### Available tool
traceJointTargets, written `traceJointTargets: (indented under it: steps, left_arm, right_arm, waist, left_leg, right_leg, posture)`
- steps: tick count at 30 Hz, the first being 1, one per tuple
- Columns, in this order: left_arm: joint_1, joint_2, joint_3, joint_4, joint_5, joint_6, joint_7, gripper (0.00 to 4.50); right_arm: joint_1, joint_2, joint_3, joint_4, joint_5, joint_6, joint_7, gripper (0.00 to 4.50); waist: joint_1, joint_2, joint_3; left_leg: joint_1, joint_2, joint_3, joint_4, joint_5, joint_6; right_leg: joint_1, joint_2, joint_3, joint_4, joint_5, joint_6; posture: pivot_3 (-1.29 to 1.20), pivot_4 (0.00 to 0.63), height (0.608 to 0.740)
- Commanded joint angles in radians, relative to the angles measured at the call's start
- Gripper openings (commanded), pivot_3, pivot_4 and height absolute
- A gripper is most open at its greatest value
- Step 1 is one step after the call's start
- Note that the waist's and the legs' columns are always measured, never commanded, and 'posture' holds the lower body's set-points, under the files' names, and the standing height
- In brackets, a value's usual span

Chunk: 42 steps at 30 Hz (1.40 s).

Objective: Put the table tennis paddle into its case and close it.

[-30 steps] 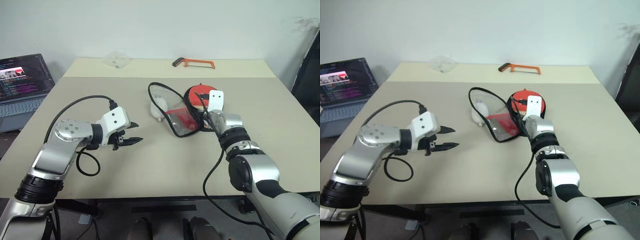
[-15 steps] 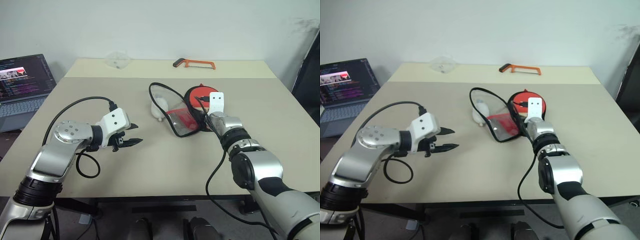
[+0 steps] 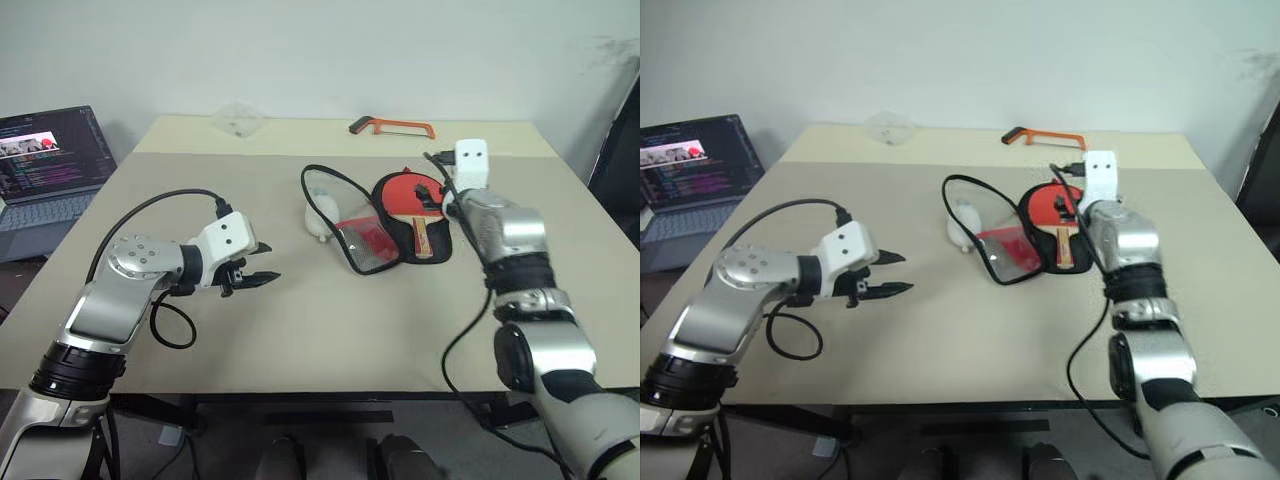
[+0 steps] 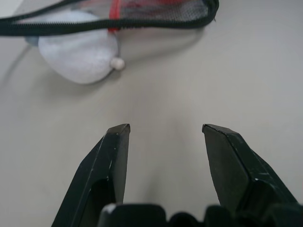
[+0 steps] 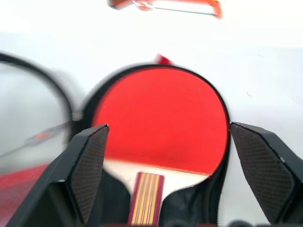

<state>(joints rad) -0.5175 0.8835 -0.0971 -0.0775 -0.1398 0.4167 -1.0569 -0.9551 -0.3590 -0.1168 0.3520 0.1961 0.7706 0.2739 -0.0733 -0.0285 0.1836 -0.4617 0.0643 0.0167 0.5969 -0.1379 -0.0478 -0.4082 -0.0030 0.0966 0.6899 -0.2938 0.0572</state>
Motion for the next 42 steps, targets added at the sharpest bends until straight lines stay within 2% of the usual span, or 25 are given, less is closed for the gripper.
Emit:
traceJointTargets:
  steps: [1,4,6,10,14,18,22,30,36,42]
  left_arm:
    - [-0.018,-0.018,-0.014,0.022,0.032,-0.032,0.024,2.67]
    - [-0.036,-0.055,-0.043,0.076,0.060,-0.038,0.047,2.67]
    - [-0.044,-0.066,-0.056,0.103,0.079,-0.047,0.052,2.67]
    - [-0.071,-0.084,-0.076,0.166,0.110,-0.076,0.050,1.38]
    - [-0.137,-0.140,-0.093,0.259,0.146,-0.108,0.089,0.02]
    - [-0.189,-0.201,-0.103,0.334,0.165,-0.134,0.110,0.02]
    - [-0.278,-0.309,-0.140,0.498,0.221,-0.197,0.182,0.02]
    - [-0.502,-0.600,-0.166,0.920,0.268,-0.379,0.321,0.02]
    - [-0.658,-0.718,-0.173,1.195,0.336,-0.550,0.482,0.02]
    - [-0.797,-0.835,-0.143,1.322,0.346,-0.635,0.613,0.02]
  right_arm:
    - [0.101,-0.094,-0.014,-0.274,0.141,-0.004,0.249,4.44]
    - [0.244,-0.201,-0.028,-0.501,0.285,-0.026,0.490,4.44]
    - [0.287,-0.229,-0.029,-0.583,0.339,-0.014,0.540,4.44]
    - [0.312,-0.224,-0.015,-0.652,0.373,-0.012,0.533,4.50]
    - [0.328,-0.217,0.027,-0.682,0.356,-0.023,0.525,4.50]
    - [0.335,-0.220,0.054,-0.682,0.332,-0.036,0.514,4.50]
    - [0.344,-0.226,0.066,-0.676,0.320,-0.045,0.503,4.50]
    - [0.368,-0.240,0.059,-0.713,0.322,-0.028,0.467,4.50]
    - [0.413,-0.270,0.007,-0.775,0.335,0.007,0.408,4.50]
    - [0.456,-0.288,-0.056,-0.825,0.335,0.027,0.336,4.50]
  waist:
    - [0.003,0.000,0.000]
    - [0.015,0.000,0.000]
    - [0.013,0.000,0.000]
    - [0.007,0.000,0.000]
    - [0.016,0.000,0.000]
    - [0.019,0.000,0.000]
    - [0.028,0.000,0.000]
    - [0.043,0.000,0.000]
    - [0.039,0.000,0.000]
    - [0.044,-0.001,0.000]
  left_leg:
    - [0.000,0.000,0.000,0.001,0.000,0.000]
    - [0.001,0.000,-0.001,0.002,0.000,0.000]
    - [0.001,0.000,0.000,0.004,0.000,0.000]
    - [0.001,0.001,-0.002,0.010,0.000,0.000]
    - [0.003,0.000,-0.003,0.013,0.002,0.002]
    - [0.002,0.000,-0.002,0.014,0.002,0.003]
    - [0.001,0.000,-0.003,0.013,0.002,0.003]
    - [0.000,-0.001,-0.003,0.014,0.002,0.003]
    - [-0.001,-0.001,-0.004,0.013,0.002,0.003]
    - [-0.004,-0.003,-0.005,0.014,0.002,0.003]
  right_leg:
    - [0.000,0.000,0.000,0.000,0.000,0.000]
    - [0.001,0.000,0.000,0.001,0.000,0.001]
    - [0.002,0.001,0.000,0.002,-0.001,0.001]
    - [0.002,0.002,0.001,0.006,-0.001,0.001]
    - [0.004,0.002,0.001,0.007,-0.001,0.005]
    - [0.004,0.001,0.001,0.007,0.001,0.005]
    - [0.004,0.002,0.000,0.006,0.000,0.003]
    - [0.003,0.002,0.000,0.006,0.001,0.004]
    - [0.003,0.002,0.000,0.005,0.001,0.004]
    - [0.003,0.001,-0.001,0.002,0.001,0.006]
  posture:
    - [0.00,0.150,0.740]
    - [0.00,0.150,0.740]
    - [0.00,0.150,0.740]
    - [0.00,0.150,0.740]
    - [0.00,0.150,0.740]
    - [0.00,0.150,0.740]
    - [0.00,0.150,0.740]
    - [0.00,0.150,0.740]
    - [0.00,0.150,0.740]
    - [0.00,0.150,0.740]
